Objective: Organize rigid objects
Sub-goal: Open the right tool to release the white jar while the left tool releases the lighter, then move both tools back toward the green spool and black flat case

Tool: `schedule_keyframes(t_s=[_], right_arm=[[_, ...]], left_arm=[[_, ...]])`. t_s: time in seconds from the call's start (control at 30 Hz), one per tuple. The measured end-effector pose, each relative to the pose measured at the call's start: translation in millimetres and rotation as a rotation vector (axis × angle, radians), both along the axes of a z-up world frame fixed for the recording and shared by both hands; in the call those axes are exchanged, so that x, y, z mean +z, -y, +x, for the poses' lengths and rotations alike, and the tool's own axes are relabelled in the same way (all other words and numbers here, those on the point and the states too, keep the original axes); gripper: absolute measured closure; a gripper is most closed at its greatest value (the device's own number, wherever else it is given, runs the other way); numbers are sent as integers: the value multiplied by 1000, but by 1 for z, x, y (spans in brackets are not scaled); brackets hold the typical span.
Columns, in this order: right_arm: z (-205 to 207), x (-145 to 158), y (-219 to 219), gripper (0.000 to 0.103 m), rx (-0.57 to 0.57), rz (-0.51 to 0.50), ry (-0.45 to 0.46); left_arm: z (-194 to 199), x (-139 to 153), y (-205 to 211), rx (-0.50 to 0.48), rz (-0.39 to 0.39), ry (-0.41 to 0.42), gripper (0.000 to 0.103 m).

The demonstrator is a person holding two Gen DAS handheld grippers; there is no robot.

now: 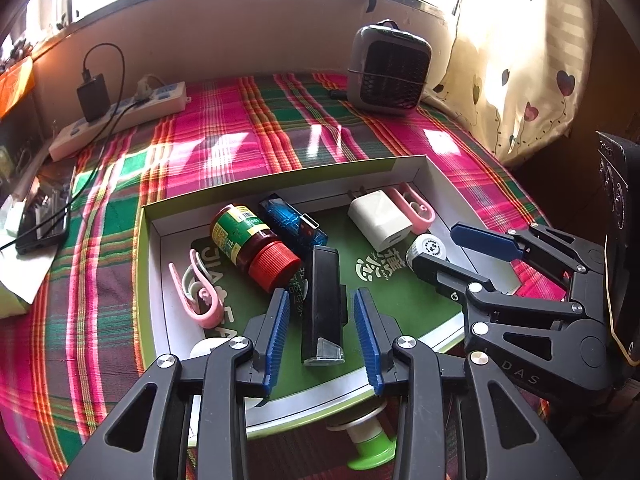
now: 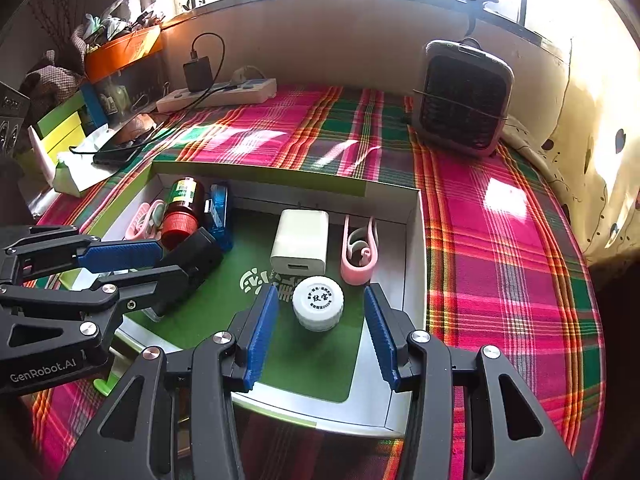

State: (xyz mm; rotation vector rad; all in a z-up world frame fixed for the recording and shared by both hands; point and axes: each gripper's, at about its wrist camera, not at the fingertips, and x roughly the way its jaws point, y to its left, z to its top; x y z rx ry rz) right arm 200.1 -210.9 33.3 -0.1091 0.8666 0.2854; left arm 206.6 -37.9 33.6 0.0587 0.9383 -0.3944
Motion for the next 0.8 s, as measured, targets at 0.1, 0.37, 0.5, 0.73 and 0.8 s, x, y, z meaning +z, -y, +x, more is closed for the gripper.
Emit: schedule_keyframes(t_s=[0.1, 0.37, 0.5, 0.73, 0.8], right_arm=[[-5, 4, 1, 57, -5, 7, 11], [-24, 17, 5, 57, -17, 23, 42], [-41, 27, 8, 56, -35, 26, 63], [-69, 27, 3, 50, -45, 30, 41], [-75, 24, -1, 50, -41, 29, 26]], left_arm=[[-4, 4, -1, 1, -5, 8, 68], [-26, 17, -7, 16, -28, 40, 65], [-39, 22, -19, 50, -43, 54, 64], [-62, 26, -44, 124, -88, 65, 59], [-69, 24, -48, 136, -85, 67, 59]])
